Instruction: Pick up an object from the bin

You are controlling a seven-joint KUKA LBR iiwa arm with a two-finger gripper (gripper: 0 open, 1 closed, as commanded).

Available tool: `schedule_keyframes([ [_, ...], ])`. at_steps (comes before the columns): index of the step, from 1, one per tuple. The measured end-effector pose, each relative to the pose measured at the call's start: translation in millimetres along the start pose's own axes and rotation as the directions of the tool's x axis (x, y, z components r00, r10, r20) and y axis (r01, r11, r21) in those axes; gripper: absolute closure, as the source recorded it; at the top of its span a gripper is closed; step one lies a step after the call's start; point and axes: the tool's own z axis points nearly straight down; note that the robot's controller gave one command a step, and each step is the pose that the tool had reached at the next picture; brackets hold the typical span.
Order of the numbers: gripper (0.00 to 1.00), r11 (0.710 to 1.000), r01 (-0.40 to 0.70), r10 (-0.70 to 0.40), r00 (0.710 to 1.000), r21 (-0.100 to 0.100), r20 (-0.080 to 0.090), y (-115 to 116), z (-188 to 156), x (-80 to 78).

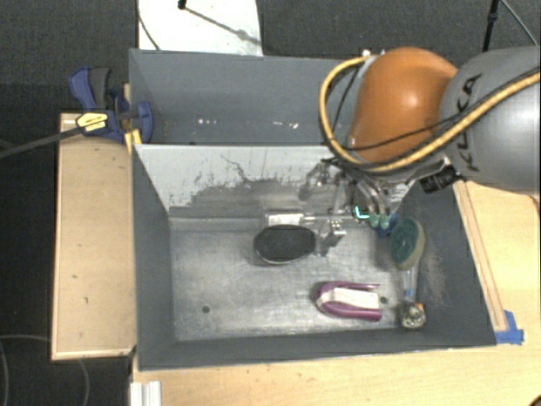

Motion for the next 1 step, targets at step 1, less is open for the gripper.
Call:
schedule_keyframes([
  [1, 0.0, 0.999, 0.044, -0.044, 0.999, 0.0, 0.007, -2.6, 140.1, 14.2],
])
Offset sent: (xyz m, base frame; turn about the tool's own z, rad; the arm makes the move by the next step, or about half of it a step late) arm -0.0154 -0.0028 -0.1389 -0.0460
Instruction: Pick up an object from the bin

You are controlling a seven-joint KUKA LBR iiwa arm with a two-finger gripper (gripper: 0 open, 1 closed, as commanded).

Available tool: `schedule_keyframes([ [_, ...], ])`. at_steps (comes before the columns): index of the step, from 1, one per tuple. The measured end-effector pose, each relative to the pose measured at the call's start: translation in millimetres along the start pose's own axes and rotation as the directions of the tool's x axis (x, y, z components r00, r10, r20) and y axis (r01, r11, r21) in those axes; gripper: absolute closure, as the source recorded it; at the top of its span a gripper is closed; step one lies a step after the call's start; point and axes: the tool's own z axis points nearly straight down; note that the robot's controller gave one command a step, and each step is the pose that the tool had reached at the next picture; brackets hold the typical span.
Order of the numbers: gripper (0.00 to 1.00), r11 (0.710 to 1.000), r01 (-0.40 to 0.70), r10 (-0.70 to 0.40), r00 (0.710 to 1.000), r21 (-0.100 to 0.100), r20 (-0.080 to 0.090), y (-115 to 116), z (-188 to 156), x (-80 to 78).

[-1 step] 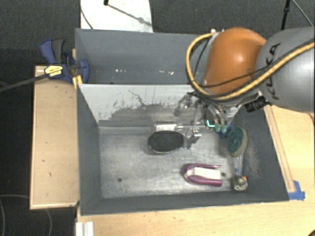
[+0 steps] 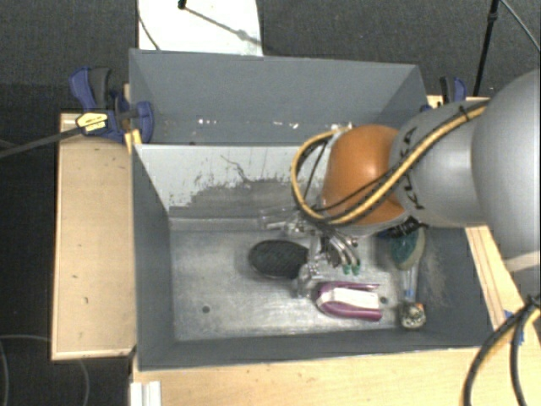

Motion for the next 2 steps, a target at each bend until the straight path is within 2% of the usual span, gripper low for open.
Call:
schedule_keyframes([
  [1, 1.0, 1.0, -0.004, 0.004, 1.0, 0.0, 0.007, 0, -5, -2.6],
  [2, 1.0, 0.999, 0.035, -0.035, 0.999, -0.004, 0.003, 80, -3, 22.9],
])
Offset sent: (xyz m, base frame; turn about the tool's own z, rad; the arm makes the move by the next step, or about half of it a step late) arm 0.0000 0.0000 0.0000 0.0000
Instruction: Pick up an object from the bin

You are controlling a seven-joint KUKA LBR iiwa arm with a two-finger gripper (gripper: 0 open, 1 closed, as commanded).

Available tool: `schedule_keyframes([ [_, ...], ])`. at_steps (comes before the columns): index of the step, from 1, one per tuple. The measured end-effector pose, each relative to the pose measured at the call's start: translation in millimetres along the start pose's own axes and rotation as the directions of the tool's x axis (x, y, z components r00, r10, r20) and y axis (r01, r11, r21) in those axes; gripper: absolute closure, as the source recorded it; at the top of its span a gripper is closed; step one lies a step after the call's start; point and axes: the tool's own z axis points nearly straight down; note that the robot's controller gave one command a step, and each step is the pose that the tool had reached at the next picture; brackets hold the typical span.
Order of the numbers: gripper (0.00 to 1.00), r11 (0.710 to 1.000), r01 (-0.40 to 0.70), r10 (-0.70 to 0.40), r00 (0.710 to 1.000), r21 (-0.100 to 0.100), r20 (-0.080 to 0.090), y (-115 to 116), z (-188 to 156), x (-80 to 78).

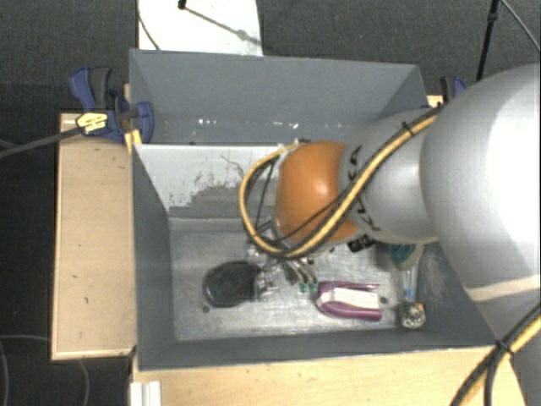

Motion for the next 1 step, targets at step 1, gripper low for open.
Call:
schedule_keyframes([
  [1, 1.0, 1.0, -0.01, 0.01, 1.0, 0.004, 0.003, -22.5, -142.8, 2.8],
])
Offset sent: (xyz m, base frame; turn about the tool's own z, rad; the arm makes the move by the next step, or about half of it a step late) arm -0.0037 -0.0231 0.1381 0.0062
